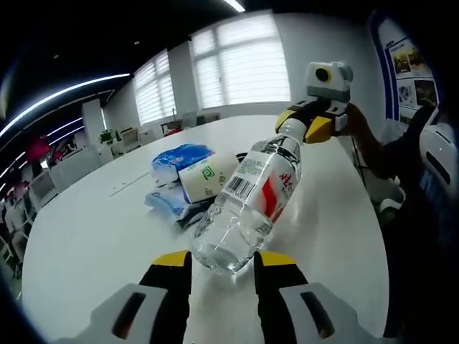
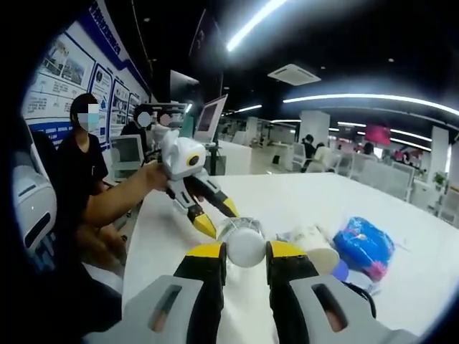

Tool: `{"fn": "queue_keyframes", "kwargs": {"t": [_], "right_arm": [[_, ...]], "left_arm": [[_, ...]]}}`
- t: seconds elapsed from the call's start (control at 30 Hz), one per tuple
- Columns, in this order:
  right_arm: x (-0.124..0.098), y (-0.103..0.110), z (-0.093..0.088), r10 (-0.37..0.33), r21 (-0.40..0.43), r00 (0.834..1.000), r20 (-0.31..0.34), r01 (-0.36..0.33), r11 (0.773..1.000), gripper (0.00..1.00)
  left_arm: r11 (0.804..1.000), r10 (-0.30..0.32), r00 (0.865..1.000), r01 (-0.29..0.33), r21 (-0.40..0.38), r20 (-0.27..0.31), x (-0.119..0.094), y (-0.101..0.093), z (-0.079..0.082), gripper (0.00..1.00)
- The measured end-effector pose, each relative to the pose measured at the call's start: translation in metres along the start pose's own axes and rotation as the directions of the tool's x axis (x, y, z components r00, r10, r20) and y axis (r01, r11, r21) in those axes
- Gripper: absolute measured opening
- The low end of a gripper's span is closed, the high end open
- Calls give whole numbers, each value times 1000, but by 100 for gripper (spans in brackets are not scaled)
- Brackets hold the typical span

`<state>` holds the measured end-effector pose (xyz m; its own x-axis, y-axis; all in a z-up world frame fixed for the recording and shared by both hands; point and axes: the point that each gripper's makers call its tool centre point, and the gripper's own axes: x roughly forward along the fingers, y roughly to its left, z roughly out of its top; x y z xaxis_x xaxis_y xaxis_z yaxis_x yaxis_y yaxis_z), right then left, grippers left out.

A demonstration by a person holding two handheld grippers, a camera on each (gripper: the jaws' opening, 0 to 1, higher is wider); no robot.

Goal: Arrange the tabletop items into an orderly group along one side of the table until the central work area is clear of visible clutter.

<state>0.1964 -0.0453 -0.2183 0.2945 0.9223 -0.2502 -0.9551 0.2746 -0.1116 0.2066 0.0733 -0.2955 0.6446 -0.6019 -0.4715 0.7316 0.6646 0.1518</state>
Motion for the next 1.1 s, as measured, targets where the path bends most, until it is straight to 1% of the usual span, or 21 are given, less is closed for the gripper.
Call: {"fn": "queue_keyframes", "kwargs": {"t": [0.37, 0.7, 1.1], "right_arm": [[6, 0, 10, 12, -1, 1000, 13, -12, 1000, 20], [11, -1, 17, 23, -7, 1000, 11, -23, 1000, 20], [19, -4, 26, 24, 1, 999, 45, -24, 1000, 20]], "left_arm": [[1000, 10, 1000, -10, 0, -13, 1, 1, -3, 34], [1000, 17, 999, -17, 4, -27, 1, 2, -6, 35], [1000, 23, 999, -23, 2, -37, 2, 4, -10, 37]]}}
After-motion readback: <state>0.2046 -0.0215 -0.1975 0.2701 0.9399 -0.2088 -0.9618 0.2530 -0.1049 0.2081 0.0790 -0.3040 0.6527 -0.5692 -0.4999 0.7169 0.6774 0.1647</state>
